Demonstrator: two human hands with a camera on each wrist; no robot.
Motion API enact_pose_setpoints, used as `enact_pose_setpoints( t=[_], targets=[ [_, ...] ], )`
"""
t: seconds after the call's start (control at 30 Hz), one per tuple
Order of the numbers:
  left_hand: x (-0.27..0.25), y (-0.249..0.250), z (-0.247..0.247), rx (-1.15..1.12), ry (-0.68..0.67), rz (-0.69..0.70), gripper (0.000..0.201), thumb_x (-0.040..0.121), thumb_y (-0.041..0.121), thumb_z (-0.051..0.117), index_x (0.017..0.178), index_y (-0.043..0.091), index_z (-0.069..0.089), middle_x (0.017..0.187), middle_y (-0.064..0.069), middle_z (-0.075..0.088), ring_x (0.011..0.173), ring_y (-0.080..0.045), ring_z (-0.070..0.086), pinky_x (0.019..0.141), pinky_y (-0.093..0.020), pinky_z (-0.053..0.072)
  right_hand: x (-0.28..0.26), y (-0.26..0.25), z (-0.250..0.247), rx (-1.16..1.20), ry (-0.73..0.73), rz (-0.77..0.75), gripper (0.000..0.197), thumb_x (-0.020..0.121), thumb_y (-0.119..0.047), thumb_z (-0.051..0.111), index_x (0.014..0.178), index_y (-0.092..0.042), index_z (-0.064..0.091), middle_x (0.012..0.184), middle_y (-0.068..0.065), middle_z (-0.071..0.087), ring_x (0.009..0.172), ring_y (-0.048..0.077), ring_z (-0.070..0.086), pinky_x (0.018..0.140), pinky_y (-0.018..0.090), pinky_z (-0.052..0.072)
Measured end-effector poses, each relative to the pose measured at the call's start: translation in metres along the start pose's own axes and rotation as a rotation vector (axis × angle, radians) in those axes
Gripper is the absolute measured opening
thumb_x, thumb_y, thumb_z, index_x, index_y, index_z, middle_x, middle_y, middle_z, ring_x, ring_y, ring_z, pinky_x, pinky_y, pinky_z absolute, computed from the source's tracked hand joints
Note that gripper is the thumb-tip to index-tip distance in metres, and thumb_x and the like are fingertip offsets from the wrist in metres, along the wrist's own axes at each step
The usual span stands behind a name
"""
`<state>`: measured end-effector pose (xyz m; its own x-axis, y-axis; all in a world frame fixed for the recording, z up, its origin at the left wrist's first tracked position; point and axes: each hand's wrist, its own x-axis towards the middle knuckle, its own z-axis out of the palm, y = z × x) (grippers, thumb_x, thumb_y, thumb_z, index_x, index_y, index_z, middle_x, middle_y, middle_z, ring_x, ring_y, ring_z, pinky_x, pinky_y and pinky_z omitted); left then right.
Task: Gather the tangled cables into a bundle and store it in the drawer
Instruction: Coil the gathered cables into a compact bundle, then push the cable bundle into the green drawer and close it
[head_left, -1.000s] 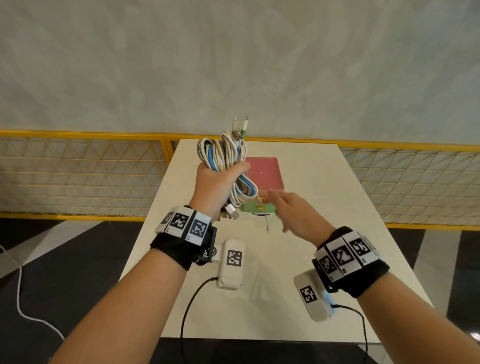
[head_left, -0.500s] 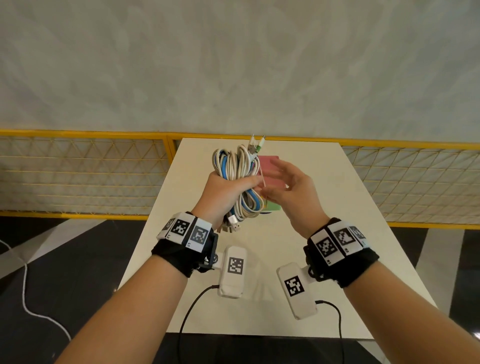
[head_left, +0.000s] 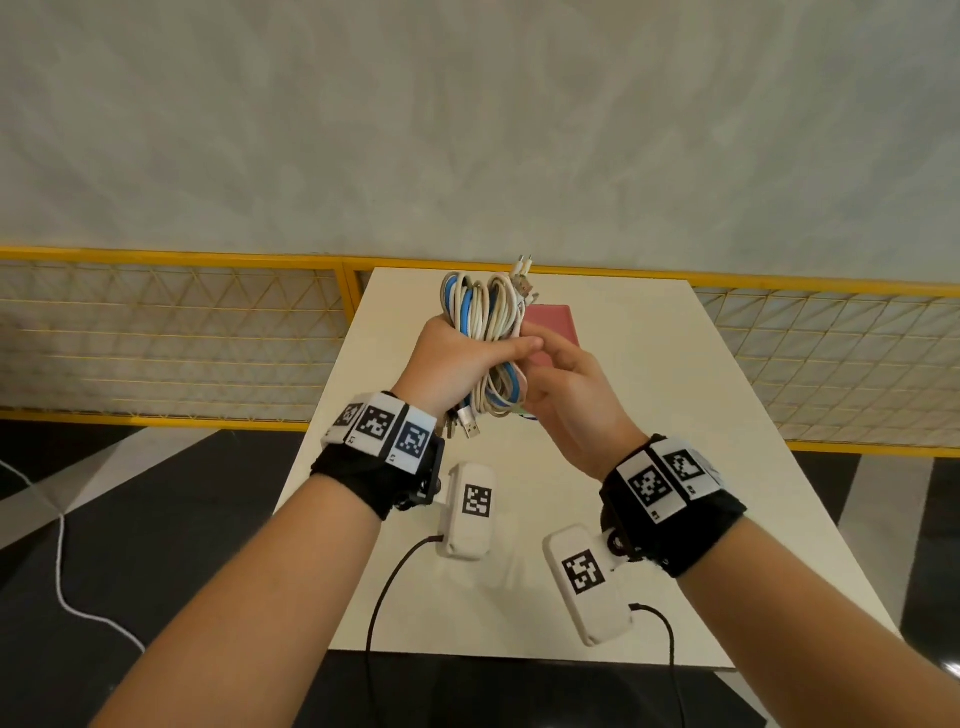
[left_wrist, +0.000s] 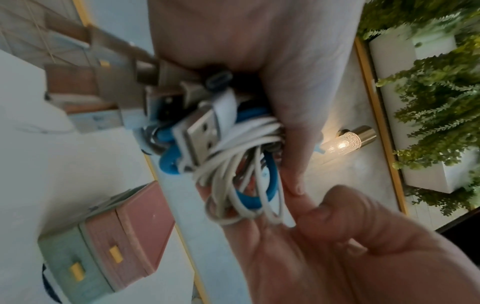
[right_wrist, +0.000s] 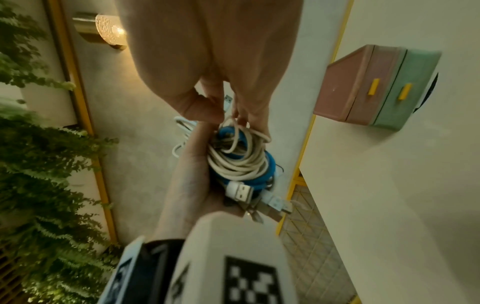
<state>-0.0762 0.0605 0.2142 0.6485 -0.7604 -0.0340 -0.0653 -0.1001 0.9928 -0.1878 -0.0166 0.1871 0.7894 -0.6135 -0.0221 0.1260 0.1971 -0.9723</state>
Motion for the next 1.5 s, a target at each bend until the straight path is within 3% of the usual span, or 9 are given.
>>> enact_pose_setpoints(
  t=[0.23, 0.5, 0.83, 1.07, 1.17, 1.2, 1.23, 1.4, 1.5],
  targets=[
    [0.015, -0.009, -0.030, 0.232, -0.047, -0.016, 0.016, 0.074, 0.009, 0.077, 0.085, 0.000, 0.069, 0.071, -0.007, 0.064, 0.061, -0.014, 0.061, 0.057, -0.023, 0.051, 0.018, -0.003, -0.011, -0.268, 0.036, -0.044, 0.032, 0.090, -0.001, 0.051, 0.100, -0.020, 0.074, 0.127, 0.003, 0.057, 0.119, 0.025, 0.055, 0.102, 0.048, 0.045],
    [0.059, -0.068, -0.020, 0.402, -0.037, -0.115, 0.028, 0.072, 0.011, 0.077, 0.060, 0.018, 0.053, 0.055, 0.003, 0.054, 0.051, -0.013, 0.051, 0.051, -0.021, 0.040, 0.039, 0.040, -0.069, -0.362, 0.387, 0.045, 0.027, 0.088, -0.003, 0.053, 0.098, -0.024, 0.067, 0.119, 0.005, 0.063, 0.108, 0.021, 0.062, 0.088, 0.037, 0.052],
    [0.136, -0.097, 0.074, 0.835, -0.181, -0.084, 0.040, 0.075, 0.027, 0.074, 0.111, 0.023, 0.059, 0.095, -0.001, 0.069, 0.085, -0.025, 0.066, 0.076, -0.034, 0.055, 0.093, 0.118, -0.136, -0.435, 0.473, 0.385, 0.052, 0.087, -0.008, 0.056, 0.136, -0.013, 0.040, 0.111, 0.006, 0.058, 0.106, 0.026, 0.057, 0.097, 0.048, 0.049],
    [0.158, -0.117, 0.079, 1.178, -0.321, -0.061, 0.079, 0.080, 0.026, 0.068, 0.148, 0.017, 0.029, 0.101, -0.006, 0.067, 0.087, -0.029, 0.066, 0.067, -0.032, 0.047, 0.125, 0.158, -0.143, -0.339, 0.375, 0.549, 0.053, 0.089, -0.010, 0.054, 0.138, -0.010, 0.033, 0.097, 0.013, 0.065, 0.083, 0.021, 0.064, 0.079, 0.039, 0.057],
    [0.163, -0.117, 0.075, 1.239, -0.355, -0.005, 0.075, 0.083, 0.035, 0.068, 0.147, 0.016, 0.033, 0.098, -0.005, 0.067, 0.082, -0.028, 0.064, 0.067, -0.033, 0.048, 0.140, 0.162, -0.138, -0.188, 0.329, 0.615, 0.029, 0.098, -0.011, 0.041, 0.124, 0.001, 0.033, 0.065, 0.001, 0.060, 0.054, 0.012, 0.059, 0.061, 0.027, 0.055],
    [0.165, -0.116, 0.075, 1.242, -0.366, 0.001, 0.074, 0.083, 0.038, 0.069, 0.145, 0.015, 0.036, 0.099, -0.006, 0.067, 0.082, -0.027, 0.063, 0.068, -0.033, 0.050, 0.145, 0.163, -0.135, -0.146, 0.358, 0.602, 0.018, 0.096, -0.008, 0.046, 0.103, -0.007, 0.030, 0.074, 0.002, 0.060, 0.062, 0.016, 0.061, 0.074, 0.032, 0.056],
    [0.167, -0.116, 0.075, 1.246, -0.376, -0.001, 0.074, 0.083, 0.039, 0.070, 0.144, 0.014, 0.038, 0.101, -0.006, 0.067, 0.081, -0.027, 0.062, 0.069, -0.034, 0.051, 0.148, 0.163, -0.132, -0.124, 0.405, 0.601, 0.030, 0.092, -0.007, 0.055, 0.112, -0.007, 0.033, 0.085, 0.006, 0.060, 0.071, 0.020, 0.062, 0.080, 0.038, 0.055],
    [0.168, -0.117, 0.075, 1.273, -0.386, -0.005, 0.071, 0.083, 0.032, 0.069, 0.145, 0.014, 0.038, 0.091, -0.003, 0.060, 0.075, -0.024, 0.056, 0.065, -0.032, 0.044, 0.154, 0.171, -0.131, -0.205, 0.504, 0.488, 0.044, 0.080, -0.004, 0.070, 0.116, 0.003, 0.046, 0.093, 0.018, 0.065, 0.060, 0.019, 0.061, 0.047, 0.023, 0.052],
    [0.168, -0.115, 0.075, 1.296, -0.382, -0.015, 0.077, 0.082, 0.025, 0.069, 0.148, 0.014, 0.033, 0.091, -0.003, 0.059, 0.076, -0.025, 0.057, 0.063, -0.032, 0.045, 0.141, 0.179, -0.131, -0.228, 0.511, 0.428, 0.038, 0.080, 0.002, 0.067, 0.113, 0.005, 0.048, 0.089, 0.018, 0.066, 0.061, 0.020, 0.061, 0.052, 0.024, 0.055]
  ],
)
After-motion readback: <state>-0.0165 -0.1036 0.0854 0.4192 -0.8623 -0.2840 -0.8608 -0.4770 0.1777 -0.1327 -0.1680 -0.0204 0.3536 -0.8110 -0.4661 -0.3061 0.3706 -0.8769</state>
